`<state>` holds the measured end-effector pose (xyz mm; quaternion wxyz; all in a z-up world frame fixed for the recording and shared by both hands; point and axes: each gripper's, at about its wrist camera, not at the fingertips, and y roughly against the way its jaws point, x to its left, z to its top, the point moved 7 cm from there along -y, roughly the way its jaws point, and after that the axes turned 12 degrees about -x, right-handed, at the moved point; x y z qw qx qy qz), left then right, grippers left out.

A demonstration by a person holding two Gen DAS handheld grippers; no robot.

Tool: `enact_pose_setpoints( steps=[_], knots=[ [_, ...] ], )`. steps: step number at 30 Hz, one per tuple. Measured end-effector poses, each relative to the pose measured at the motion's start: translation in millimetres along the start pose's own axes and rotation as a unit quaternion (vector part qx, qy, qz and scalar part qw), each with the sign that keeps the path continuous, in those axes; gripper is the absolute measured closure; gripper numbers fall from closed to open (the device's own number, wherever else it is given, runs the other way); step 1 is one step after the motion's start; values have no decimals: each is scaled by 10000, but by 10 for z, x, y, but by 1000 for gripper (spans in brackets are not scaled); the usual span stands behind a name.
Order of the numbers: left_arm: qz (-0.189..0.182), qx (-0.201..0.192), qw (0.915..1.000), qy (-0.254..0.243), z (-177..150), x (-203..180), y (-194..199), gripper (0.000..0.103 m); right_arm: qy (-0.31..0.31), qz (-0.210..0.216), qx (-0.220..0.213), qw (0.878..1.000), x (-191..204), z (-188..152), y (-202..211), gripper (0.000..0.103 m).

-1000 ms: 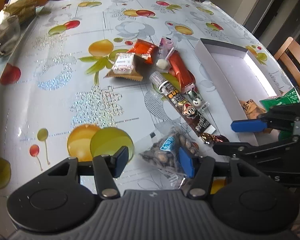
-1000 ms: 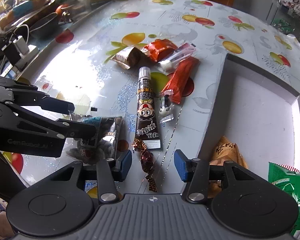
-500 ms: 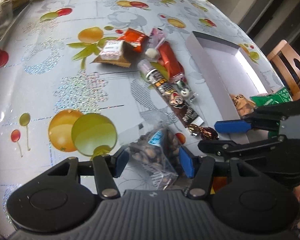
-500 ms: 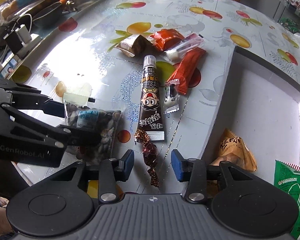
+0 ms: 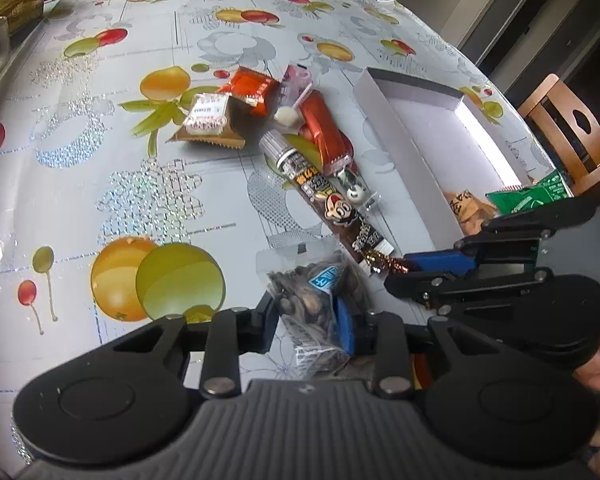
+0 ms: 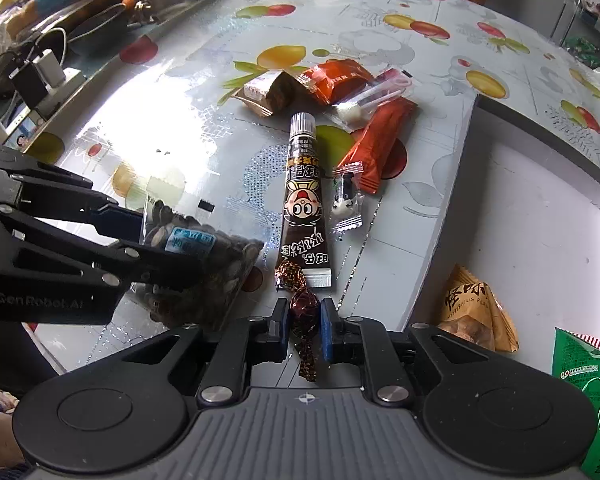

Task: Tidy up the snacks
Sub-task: 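Lift the clear bag left and the candy right toward the white box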

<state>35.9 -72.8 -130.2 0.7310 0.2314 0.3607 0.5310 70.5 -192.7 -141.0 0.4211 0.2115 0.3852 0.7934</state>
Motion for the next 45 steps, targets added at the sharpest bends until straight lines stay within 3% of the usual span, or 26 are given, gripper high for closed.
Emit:
enact_pose_setpoints(
  steps=[28, 45],
  knots=[
    [212, -704, 9953, -623, 563, -124, 237, 77, -161, -249, -792, 9964, -184, 395, 341, 85],
    [13, -901, 9910, -991, 719, -383, 247, 77, -376, -544, -1079, 9920, -370, 420, 567, 85]
  ],
)
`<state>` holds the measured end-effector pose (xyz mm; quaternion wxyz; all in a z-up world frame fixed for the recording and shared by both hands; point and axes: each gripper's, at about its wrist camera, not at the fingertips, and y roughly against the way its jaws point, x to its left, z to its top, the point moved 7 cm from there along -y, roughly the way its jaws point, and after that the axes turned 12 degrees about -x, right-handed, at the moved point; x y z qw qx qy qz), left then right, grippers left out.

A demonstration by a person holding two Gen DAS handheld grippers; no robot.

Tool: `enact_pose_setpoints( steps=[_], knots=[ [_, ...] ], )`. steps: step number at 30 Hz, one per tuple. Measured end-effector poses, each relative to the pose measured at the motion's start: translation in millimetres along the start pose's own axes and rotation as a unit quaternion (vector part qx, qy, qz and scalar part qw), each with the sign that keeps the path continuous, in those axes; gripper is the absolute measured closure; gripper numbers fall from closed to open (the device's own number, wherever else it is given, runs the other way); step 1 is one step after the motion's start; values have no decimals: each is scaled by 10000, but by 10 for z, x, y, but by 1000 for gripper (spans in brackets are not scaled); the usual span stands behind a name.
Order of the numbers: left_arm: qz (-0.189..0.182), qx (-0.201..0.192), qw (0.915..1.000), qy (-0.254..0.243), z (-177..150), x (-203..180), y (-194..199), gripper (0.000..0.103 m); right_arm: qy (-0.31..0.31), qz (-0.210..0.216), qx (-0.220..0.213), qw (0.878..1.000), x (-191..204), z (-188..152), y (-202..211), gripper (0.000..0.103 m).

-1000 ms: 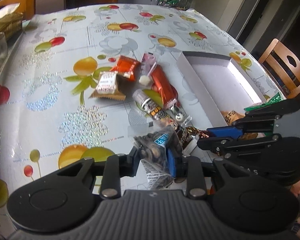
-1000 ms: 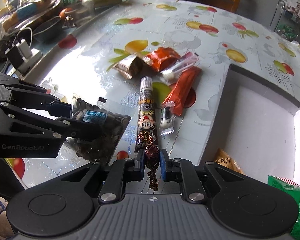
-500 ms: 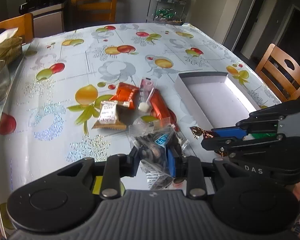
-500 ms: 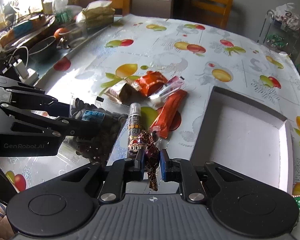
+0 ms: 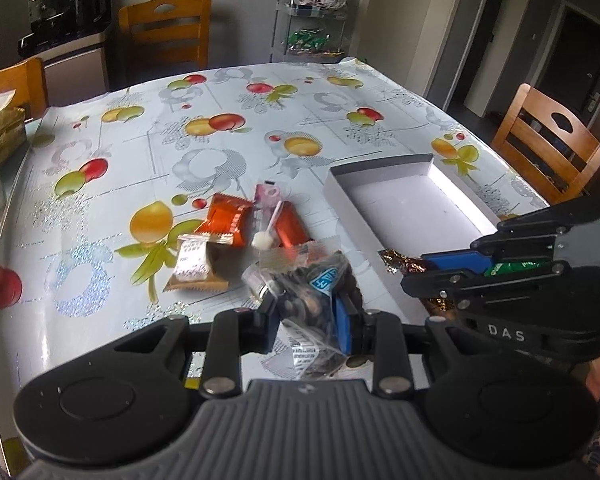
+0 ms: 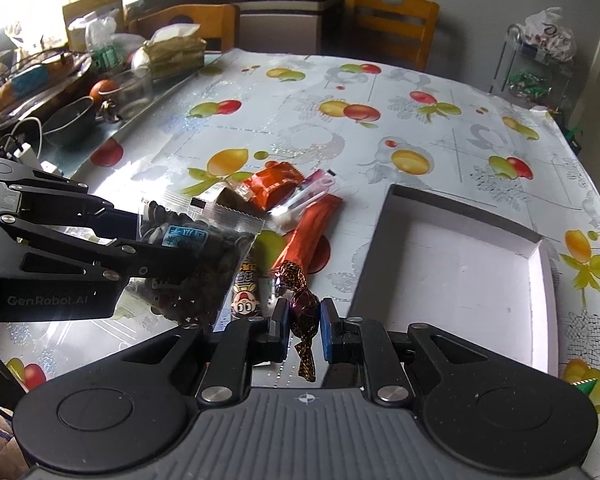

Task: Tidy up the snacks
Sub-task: 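Lift the clear bag left and the candy right toward the white box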

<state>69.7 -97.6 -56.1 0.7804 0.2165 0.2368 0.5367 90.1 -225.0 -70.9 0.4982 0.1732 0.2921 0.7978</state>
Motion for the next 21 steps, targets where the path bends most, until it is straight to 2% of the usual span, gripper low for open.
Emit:
enact_pose_setpoints(
  steps=[21],
  knots=[
    [-276, -96, 9991, -300, 99, -230, -37, 77, -245, -315, -155, 9991, -203, -39, 186, 85]
  ],
)
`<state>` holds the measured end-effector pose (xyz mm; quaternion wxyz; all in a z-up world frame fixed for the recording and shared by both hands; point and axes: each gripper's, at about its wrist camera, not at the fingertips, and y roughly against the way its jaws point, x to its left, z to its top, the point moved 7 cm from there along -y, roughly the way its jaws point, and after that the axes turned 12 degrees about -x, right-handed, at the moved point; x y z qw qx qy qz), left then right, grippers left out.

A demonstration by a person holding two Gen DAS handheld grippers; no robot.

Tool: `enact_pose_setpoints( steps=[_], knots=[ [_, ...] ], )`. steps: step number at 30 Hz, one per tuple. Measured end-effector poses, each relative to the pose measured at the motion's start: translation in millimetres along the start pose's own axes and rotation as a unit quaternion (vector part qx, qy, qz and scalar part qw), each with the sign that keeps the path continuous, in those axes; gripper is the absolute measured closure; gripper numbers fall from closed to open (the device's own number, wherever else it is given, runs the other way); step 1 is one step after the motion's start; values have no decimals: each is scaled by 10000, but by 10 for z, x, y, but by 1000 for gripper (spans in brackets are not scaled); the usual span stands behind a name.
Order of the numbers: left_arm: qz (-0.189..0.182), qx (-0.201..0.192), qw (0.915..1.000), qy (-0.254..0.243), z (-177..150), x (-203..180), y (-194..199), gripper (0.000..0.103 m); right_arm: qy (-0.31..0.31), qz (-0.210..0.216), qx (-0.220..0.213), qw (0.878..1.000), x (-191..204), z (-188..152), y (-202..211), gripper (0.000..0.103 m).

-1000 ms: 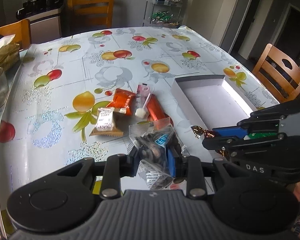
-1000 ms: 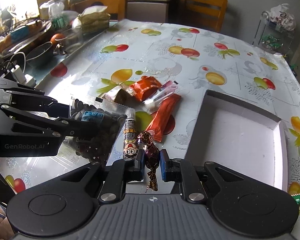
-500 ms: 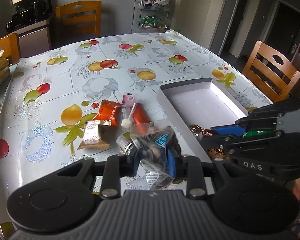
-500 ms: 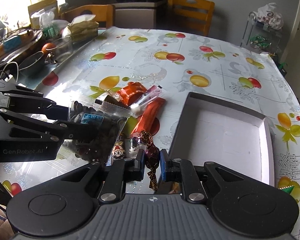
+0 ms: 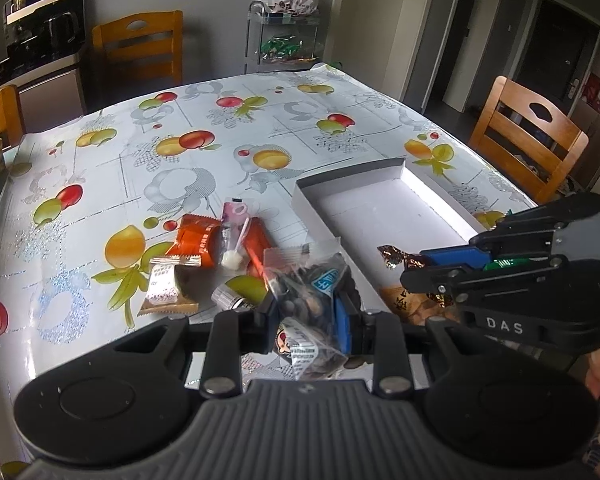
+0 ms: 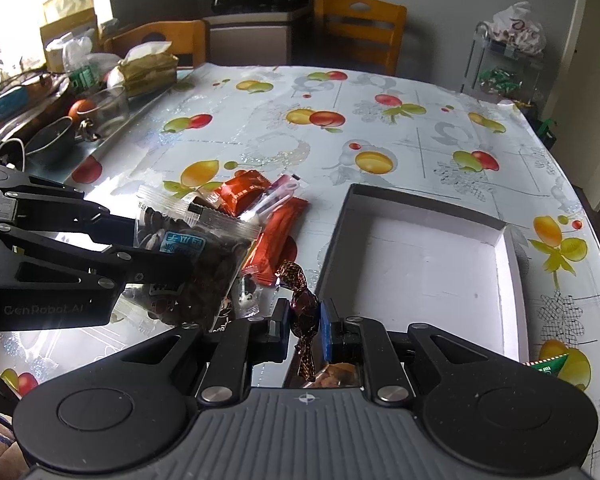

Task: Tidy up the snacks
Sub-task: 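Lift the clear bag left and the candy right toward the white box, then hold the clear bag and the candy above the white box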

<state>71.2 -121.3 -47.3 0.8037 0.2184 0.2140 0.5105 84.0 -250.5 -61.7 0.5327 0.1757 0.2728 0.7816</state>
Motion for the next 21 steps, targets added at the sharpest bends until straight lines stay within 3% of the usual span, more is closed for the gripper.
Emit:
enact_pose_setpoints(
  steps=[21],
  knots=[
    [-444, -33, 9987, -254, 112, -338, -180, 77, -296, -434, -33, 9986, -346, -92, 152, 85]
  ],
)
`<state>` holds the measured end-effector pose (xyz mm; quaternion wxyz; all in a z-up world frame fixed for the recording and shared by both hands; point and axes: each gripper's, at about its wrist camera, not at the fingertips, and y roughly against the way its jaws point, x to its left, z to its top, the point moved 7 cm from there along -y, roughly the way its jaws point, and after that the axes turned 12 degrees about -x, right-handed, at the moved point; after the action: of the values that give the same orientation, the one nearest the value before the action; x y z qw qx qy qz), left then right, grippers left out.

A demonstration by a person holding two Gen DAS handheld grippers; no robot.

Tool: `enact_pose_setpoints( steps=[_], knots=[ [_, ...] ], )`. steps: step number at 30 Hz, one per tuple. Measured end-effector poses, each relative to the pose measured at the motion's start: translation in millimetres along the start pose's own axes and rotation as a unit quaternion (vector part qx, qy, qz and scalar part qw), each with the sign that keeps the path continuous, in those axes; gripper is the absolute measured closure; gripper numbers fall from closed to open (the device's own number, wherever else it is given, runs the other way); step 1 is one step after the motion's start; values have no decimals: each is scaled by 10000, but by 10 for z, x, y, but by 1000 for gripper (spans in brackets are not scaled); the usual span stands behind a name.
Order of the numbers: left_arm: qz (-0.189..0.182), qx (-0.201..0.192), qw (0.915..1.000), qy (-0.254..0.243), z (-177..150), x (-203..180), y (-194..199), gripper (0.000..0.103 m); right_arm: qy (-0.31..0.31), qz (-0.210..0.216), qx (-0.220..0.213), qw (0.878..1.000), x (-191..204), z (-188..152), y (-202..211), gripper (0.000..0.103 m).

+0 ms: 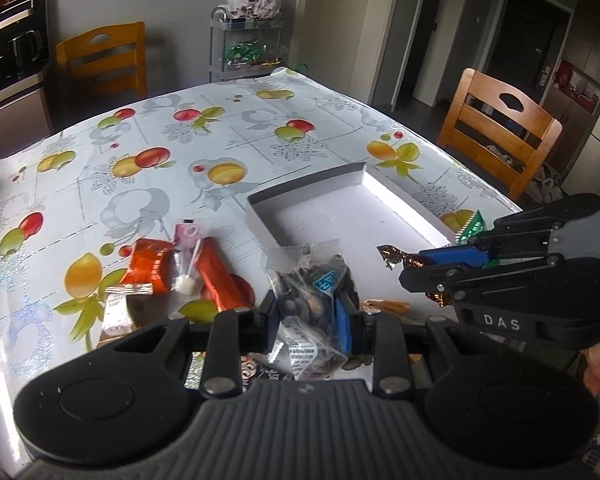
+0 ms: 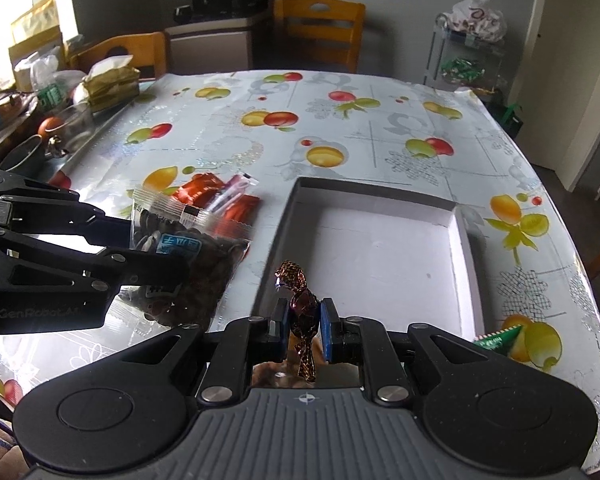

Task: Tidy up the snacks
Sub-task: 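Hold the clear bag and the candy above the white box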

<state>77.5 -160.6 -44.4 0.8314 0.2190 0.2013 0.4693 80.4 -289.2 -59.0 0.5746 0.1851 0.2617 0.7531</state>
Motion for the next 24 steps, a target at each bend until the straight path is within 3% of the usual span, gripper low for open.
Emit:
enact_pose_setpoints(
  steps=[24],
  knots=[
    [-672, 257, 9972, -226, -55, -443, -326, 77, -308, -389, 234, 9985, -366, -232, 90, 85]
  ],
)
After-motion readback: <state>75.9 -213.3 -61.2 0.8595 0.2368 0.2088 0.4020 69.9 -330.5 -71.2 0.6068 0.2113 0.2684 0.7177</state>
